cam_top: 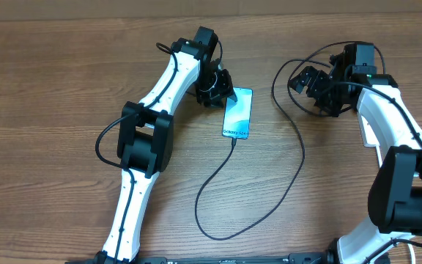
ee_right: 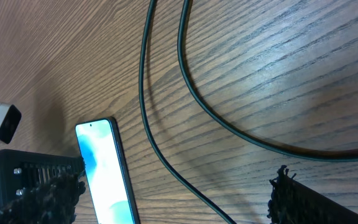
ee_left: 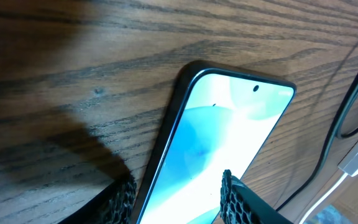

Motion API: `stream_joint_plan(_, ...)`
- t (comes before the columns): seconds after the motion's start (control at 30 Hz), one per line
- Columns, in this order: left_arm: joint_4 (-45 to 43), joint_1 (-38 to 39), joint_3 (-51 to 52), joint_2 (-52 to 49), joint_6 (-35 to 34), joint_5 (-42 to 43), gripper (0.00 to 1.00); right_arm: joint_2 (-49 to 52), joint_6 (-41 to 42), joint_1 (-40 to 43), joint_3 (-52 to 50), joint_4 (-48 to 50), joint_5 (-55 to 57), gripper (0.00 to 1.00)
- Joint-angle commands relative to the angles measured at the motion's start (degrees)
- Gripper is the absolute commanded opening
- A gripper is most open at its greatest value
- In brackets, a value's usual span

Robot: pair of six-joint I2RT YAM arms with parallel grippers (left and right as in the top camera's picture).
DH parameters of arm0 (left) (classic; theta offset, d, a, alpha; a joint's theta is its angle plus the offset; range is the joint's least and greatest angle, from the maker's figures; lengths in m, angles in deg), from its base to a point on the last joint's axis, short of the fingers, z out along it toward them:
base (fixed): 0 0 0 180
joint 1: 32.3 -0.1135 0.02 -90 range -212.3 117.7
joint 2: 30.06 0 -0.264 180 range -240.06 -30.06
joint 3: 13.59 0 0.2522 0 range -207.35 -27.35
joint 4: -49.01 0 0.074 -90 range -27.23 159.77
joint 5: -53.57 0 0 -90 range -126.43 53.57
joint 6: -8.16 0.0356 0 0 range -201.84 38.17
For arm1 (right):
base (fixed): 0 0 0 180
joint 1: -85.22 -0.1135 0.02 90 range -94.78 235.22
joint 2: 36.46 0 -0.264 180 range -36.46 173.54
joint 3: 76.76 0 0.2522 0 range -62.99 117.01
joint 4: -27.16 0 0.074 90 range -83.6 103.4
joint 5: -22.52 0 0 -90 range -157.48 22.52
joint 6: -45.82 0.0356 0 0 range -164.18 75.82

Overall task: Plug charger to phone and switch on socket
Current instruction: 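Open the left gripper, release the phone, and raise the left arm away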

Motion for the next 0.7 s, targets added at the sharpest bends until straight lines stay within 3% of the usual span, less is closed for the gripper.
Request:
stream_joint_plan(0.0, 1.2, -0.2, 1.6, -2.5, 0.5, -7.8, 0.49, -1.2, -0.3, 0.1, 0.6, 0.3, 0.4, 1.0)
stream_joint_plan(0.27, 7.4, -2.6, 1.6, -1.0, 3.3, -15.0, 0.5, -1.2, -0.3, 0.1, 0.6, 0.1, 0.4, 1.0)
stream_joint_plan(0.37, 9.8, -4.3, 1.6, 2.2, 5.2, -19.2, 0.32, -1.2, -0.3, 0.1, 0.6, 0.1, 0.4, 1.0)
stream_joint_plan(0.43, 11.3, -5.3, 1.5, 5.6, 5.5, -23.1, 0.31, -1.2, -0.2, 0.1, 0.6, 0.1, 0.4, 1.0)
stream_joint_plan(0.57, 13.7, -6.5, 1.6, 14.7, 7.1, -28.3, 0.39, -1.2, -0.2, 0.1, 0.6, 0.1, 0.4, 1.0)
stream_joint_plan(0.67, 16.5, -6.7, 1.6, 22.0, 8.3, -28.3, 0.54, -1.2, -0.2, 0.1, 0.6, 0.0, 0.3, 1.0)
